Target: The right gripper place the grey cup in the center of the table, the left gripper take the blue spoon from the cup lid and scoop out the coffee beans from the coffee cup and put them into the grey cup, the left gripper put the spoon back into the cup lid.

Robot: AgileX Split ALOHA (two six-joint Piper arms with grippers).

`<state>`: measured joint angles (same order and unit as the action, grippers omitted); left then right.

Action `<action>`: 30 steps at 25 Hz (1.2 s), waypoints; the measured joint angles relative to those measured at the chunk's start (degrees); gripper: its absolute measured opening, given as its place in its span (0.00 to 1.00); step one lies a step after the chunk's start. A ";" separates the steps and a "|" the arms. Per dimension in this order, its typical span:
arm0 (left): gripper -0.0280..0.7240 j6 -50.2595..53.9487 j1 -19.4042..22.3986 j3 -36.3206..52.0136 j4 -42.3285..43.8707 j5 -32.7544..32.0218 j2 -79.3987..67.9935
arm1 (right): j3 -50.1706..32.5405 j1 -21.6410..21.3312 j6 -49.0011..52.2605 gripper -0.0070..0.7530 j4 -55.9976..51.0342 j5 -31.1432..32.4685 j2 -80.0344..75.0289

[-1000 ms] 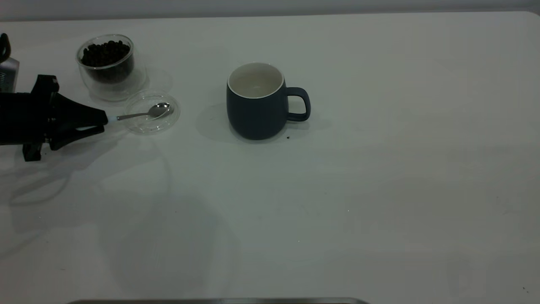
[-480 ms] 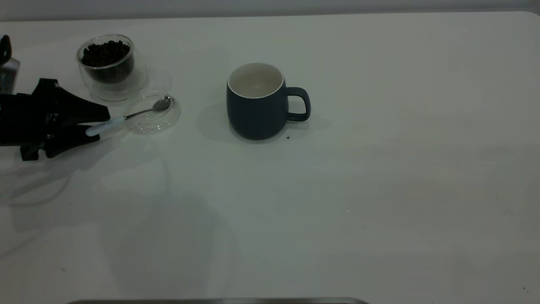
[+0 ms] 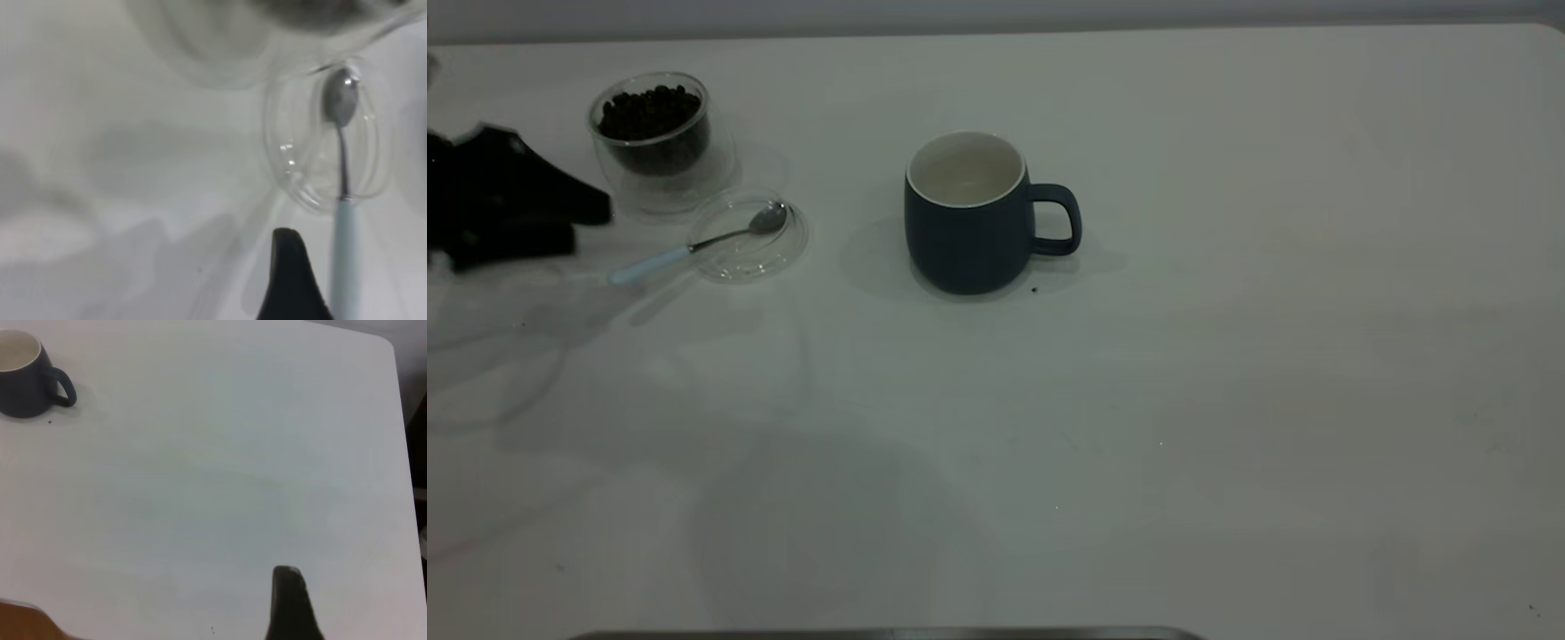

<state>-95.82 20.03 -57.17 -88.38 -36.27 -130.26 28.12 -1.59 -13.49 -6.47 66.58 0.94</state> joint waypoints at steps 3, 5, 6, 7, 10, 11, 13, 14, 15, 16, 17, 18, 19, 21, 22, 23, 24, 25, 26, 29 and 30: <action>0.79 8.67 0.05 0.00 9.66 0.98 8.11 | 0.00 0.00 0.00 0.61 0.00 0.00 0.00; 0.79 15.29 0.05 0.00 16.88 0.93 14.86 | 0.00 0.00 0.00 0.61 0.00 0.00 0.00; 0.79 19.14 0.05 0.00 20.87 0.62 17.87 | 0.00 0.00 0.00 0.61 0.00 0.00 0.00; 0.79 23.12 0.05 0.00 24.37 -0.21 21.66 | 0.00 0.00 0.00 0.61 0.00 0.00 0.00; 0.79 34.76 0.05 0.05 36.65 -4.16 32.78 | 0.00 0.00 0.00 0.61 0.00 0.00 0.00; 0.79 38.20 0.05 0.05 40.84 -5.91 36.78 | 0.00 0.00 0.00 0.61 0.00 0.00 0.00; 0.79 46.00 0.05 0.09 48.64 -9.48 44.81 | 0.00 0.00 0.00 0.61 0.00 0.00 0.00; 0.79 49.54 0.05 0.09 51.44 -11.58 48.15 | 0.00 0.00 0.00 0.61 0.00 0.00 0.00; 0.79 52.31 0.05 0.09 54.25 -13.85 52.16 | 0.00 0.00 0.00 0.61 0.00 0.00 0.00; 0.79 55.56 0.05 0.17 56.43 -15.65 56.20 | 0.00 0.00 0.00 0.61 0.00 0.00 0.00; 0.79 58.59 0.05 0.17 57.91 -17.75 59.60 | 0.00 0.00 0.00 0.61 0.00 0.00 0.00; 0.79 60.85 0.05 0.17 59.32 -19.70 63.73 | 0.00 0.00 0.00 0.61 0.00 0.00 0.00; 0.79 63.20 0.05 0.17 60.49 -21.47 67.91 | 0.00 0.00 0.00 0.61 0.00 0.00 0.00; 0.79 66.58 0.05 0.17 62.63 -24.54 75.53 | 0.00 0.00 0.00 0.61 0.00 0.00 0.00; 0.79 67.87 -0.29 0.22 64.01 -26.07 79.31 | 0.00 0.00 0.00 0.61 0.00 0.00 0.00; 0.79 69.64 -1.22 0.42 65.47 -27.00 82.62 | 0.00 0.00 0.00 0.61 0.00 0.00 0.00; 0.79 71.46 -2.53 1.06 66.70 -27.70 84.99 | 0.00 0.00 0.00 0.61 0.00 0.00 0.00; 0.79 73.05 -4.64 2.02 68.08 -28.23 87.25 | 0.00 0.00 0.00 0.61 0.00 0.00 0.00; 0.79 74.18 -7.10 3.00 69.59 -28.72 88.88 | 0.00 0.00 0.00 0.61 0.00 0.00 0.00; 0.79 78.13 -13.97 6.43 75.24 -30.34 92.09 | 0.00 0.00 0.00 0.61 0.00 0.00 0.00; 0.79 79.76 -16.06 7.23 77.44 -30.49 93.13 | 0.00 0.00 0.00 0.61 0.00 0.00 0.00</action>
<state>-16.06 3.97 -49.94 -10.94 -66.76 -37.14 28.12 -1.59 -13.49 -6.47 66.58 0.94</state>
